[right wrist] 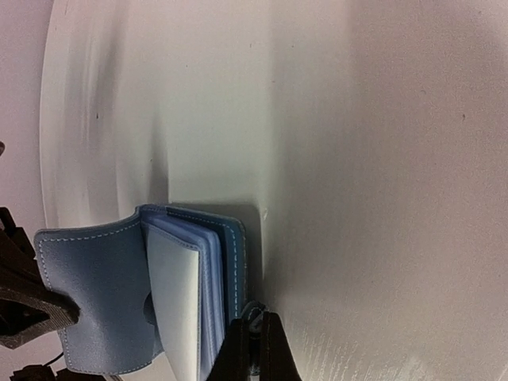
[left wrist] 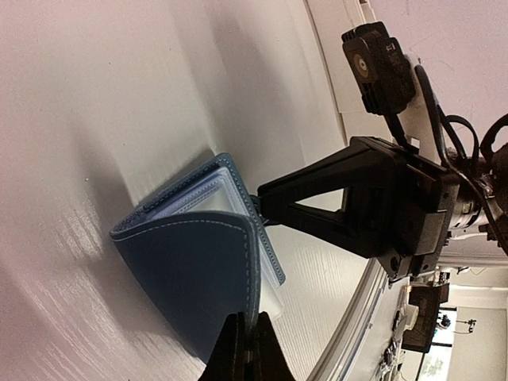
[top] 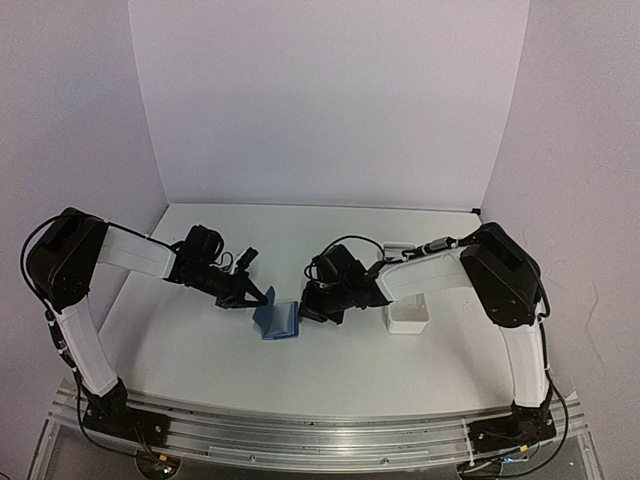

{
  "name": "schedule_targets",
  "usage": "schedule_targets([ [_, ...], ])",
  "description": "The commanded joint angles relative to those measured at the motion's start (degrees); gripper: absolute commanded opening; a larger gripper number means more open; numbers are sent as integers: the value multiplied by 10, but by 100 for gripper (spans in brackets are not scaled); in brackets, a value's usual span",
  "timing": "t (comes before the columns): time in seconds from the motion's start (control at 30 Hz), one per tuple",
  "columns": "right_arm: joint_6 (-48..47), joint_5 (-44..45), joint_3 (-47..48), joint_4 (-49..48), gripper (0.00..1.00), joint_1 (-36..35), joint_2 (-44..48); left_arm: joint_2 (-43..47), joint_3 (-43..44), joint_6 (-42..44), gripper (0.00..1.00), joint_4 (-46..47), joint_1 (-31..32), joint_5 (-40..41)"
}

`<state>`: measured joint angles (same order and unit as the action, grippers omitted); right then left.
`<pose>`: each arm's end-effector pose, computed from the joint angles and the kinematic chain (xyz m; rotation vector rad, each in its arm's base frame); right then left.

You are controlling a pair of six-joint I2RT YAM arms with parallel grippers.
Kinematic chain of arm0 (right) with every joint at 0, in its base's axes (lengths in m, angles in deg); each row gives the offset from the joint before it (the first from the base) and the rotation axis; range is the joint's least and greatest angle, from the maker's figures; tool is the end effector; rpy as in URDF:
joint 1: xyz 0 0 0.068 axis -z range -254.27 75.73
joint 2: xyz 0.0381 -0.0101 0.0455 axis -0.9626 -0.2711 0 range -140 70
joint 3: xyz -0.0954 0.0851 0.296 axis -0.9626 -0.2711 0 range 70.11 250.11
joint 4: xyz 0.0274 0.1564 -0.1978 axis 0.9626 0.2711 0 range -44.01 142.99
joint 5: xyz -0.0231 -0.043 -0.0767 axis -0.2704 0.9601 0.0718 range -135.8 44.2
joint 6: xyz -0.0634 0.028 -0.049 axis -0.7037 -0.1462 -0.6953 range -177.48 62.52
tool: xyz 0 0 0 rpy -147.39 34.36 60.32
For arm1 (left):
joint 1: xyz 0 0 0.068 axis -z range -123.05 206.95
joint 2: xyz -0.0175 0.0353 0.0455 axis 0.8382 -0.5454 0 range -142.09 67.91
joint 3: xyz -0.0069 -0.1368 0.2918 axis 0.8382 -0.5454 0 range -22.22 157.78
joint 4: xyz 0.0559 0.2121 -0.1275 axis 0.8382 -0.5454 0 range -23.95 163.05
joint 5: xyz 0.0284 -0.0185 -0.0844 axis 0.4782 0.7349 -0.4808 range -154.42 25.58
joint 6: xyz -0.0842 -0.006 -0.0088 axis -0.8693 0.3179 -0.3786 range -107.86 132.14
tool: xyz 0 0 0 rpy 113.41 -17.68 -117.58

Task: Put the credit cards into the card holder
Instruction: Open the card holder at the center of the board.

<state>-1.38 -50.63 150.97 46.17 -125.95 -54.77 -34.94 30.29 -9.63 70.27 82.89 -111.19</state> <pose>0.3164 0.4106 0.1482 0.0534 2.5739 0.9449 0.3022 -0.2074 0.1766 0.4610 2.5393 -1.3546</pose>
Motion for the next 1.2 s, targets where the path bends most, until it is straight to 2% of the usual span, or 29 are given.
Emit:
schedule_targets([
  [0.0,-19,9,12,12,11,-3,17,-13,13,33,0,-45,3,74],
  [0.17,-78,73,30,75,33,-4,69,-4,1,40,0,-76,-3,105],
  [0.27,-121,118,59,101,37,-17,88,3,-9,41,0,-81,-7,111],
  [0.33,-138,115,72,101,39,-29,84,5,-13,45,0,-84,-13,115],
  [0.63,-93,33,103,88,40,-39,9,8,-17,101,0,-110,-42,149],
  [0.73,-86,5,108,79,43,-39,-5,2,-24,97,0,-107,-42,146],
  [1.03,-59,-16,100,72,44,-39,-13,-4,-37,70,0,-101,-42,142],
  [1.17,-11,-48,102,69,47,-40,-8,-5,-45,52,0,-102,-42,143],
])
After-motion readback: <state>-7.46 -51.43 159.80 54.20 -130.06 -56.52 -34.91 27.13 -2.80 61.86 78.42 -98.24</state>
